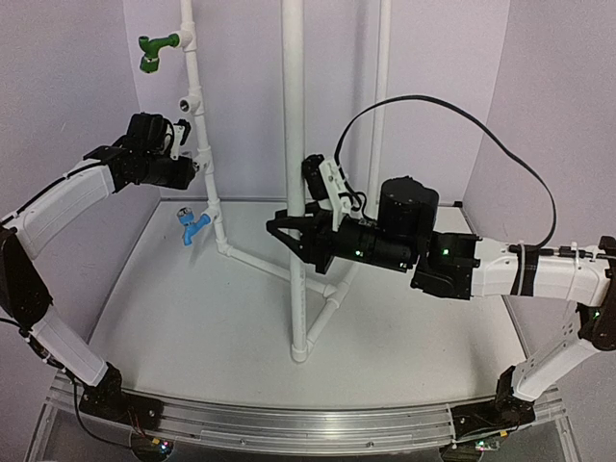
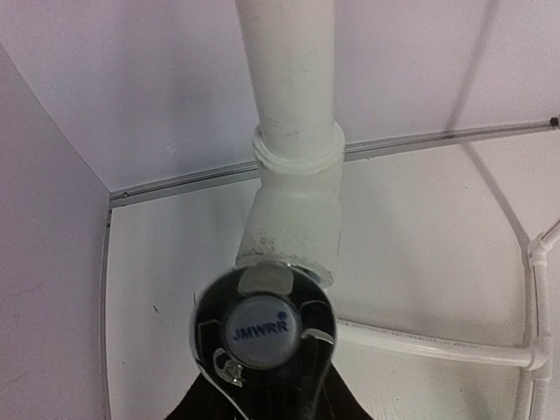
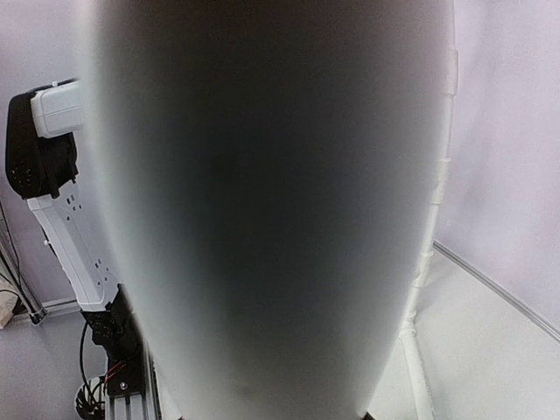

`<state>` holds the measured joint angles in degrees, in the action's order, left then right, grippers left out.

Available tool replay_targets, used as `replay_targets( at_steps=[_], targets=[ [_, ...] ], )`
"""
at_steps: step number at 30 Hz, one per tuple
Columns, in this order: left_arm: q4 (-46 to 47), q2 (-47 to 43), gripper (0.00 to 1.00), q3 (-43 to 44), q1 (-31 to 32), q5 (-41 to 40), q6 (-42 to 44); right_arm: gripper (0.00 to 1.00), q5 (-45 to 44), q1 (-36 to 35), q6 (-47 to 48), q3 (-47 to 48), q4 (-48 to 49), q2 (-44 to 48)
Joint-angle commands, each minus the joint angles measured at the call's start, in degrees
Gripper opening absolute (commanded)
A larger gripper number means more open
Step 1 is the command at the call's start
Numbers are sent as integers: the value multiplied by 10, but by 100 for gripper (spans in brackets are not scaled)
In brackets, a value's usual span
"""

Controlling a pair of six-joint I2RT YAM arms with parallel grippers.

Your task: Install the water faucets

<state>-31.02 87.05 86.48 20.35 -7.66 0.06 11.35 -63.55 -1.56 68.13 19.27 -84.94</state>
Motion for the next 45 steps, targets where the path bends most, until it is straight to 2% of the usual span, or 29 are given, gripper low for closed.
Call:
replay_targets(
  at_steps=[1, 3, 7, 13, 14, 20, 22, 23, 30, 36, 41, 45],
  targets=[
    [-39, -32, 54, 33, 18, 22, -34, 0, -15, 3, -60, -8, -3, 5],
    [-39, -46, 69, 42, 17, 39, -57, 0, -18, 3, -60, -7, -4, 6],
    [-45, -77, 88, 60, 4, 77, -97, 0, -28, 4, -47, -6, -24, 15],
    [-48, -143, 95, 55, -60, 140, -171, 2, -46, 4, -22, -5, -73, 33],
    [-42, -157, 95, 46, -67, 145, -177, 9, -45, 4, -20, -3, -82, 35],
    [5, -224, 97, -19, -73, 136, -194, 78, -15, 4, -27, 37, -155, 34],
    [7, -231, 97, -24, -73, 127, -196, 95, -22, 4, -32, 51, -182, 35],
    [8, -233, 97, -27, -73, 123, -197, 98, -25, 4, -36, 57, -199, 39],
    [20, -245, 98, -42, -73, 94, -196, 98, -23, 4, -29, 45, -316, 138],
    [37, -253, 98, -58, -73, 63, -193, 98, -120, 4, -34, 16, -394, 230],
    [54, -274, 99, -74, -73, 26, -189, 98, -468, 4, -121, 25, -470, 253],
    [55, -292, 99, -76, -73, -12, -183, 98, -599, 4, -137, 46, -498, 255]
  ],
)
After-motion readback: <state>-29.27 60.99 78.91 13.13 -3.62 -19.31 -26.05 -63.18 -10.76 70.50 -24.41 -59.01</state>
